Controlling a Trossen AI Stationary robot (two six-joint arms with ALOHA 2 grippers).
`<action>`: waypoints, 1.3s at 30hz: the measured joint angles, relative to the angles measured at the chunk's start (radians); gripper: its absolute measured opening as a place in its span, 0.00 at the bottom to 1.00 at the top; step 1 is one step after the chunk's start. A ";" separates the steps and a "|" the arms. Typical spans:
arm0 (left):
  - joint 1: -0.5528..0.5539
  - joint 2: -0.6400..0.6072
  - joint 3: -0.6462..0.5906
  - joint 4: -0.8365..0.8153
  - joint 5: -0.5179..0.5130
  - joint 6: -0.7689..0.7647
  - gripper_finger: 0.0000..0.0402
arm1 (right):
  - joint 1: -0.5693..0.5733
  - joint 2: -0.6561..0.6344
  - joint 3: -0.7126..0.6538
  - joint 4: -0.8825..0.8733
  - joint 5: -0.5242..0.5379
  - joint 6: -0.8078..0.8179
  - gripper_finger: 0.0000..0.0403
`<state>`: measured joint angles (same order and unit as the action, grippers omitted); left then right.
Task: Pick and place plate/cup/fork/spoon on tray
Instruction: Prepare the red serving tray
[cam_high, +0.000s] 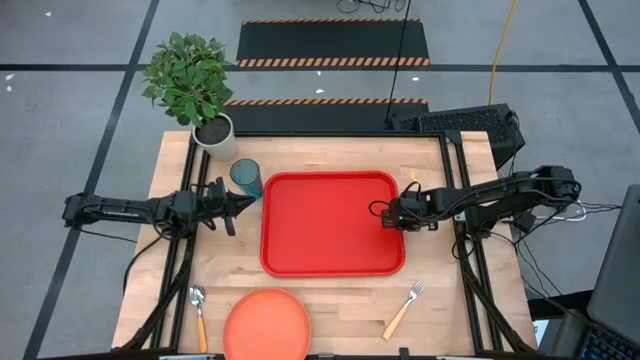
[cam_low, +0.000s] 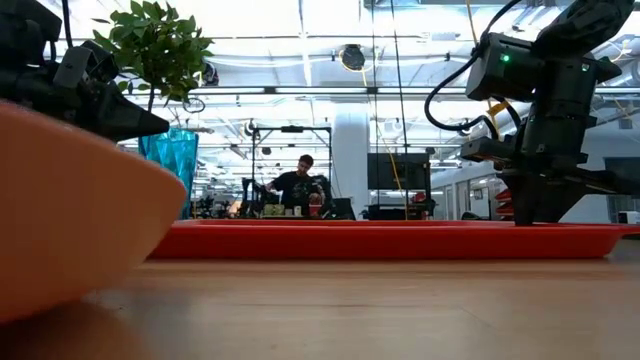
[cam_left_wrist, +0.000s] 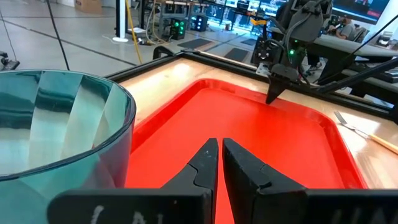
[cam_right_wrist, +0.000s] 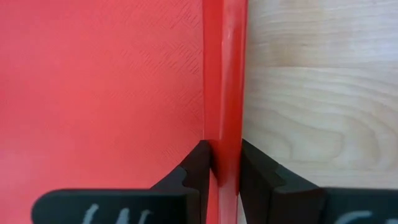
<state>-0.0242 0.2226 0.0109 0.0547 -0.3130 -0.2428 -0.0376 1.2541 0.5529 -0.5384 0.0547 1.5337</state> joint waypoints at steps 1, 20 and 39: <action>0.000 0.000 0.000 0.000 0.000 0.000 0.06 | 0.000 0.000 0.000 0.003 -0.001 0.000 0.12; 0.000 0.000 0.000 -0.002 0.000 0.000 0.06 | 0.058 0.000 -0.001 0.041 0.000 -0.034 0.20; 0.000 0.000 0.000 -0.003 0.000 -0.003 0.06 | 0.058 -0.068 -0.001 0.081 -0.008 -0.058 0.47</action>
<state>-0.0240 0.2226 0.0109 0.0517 -0.3126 -0.2461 0.0200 1.1866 0.5523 -0.4574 0.0467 1.4761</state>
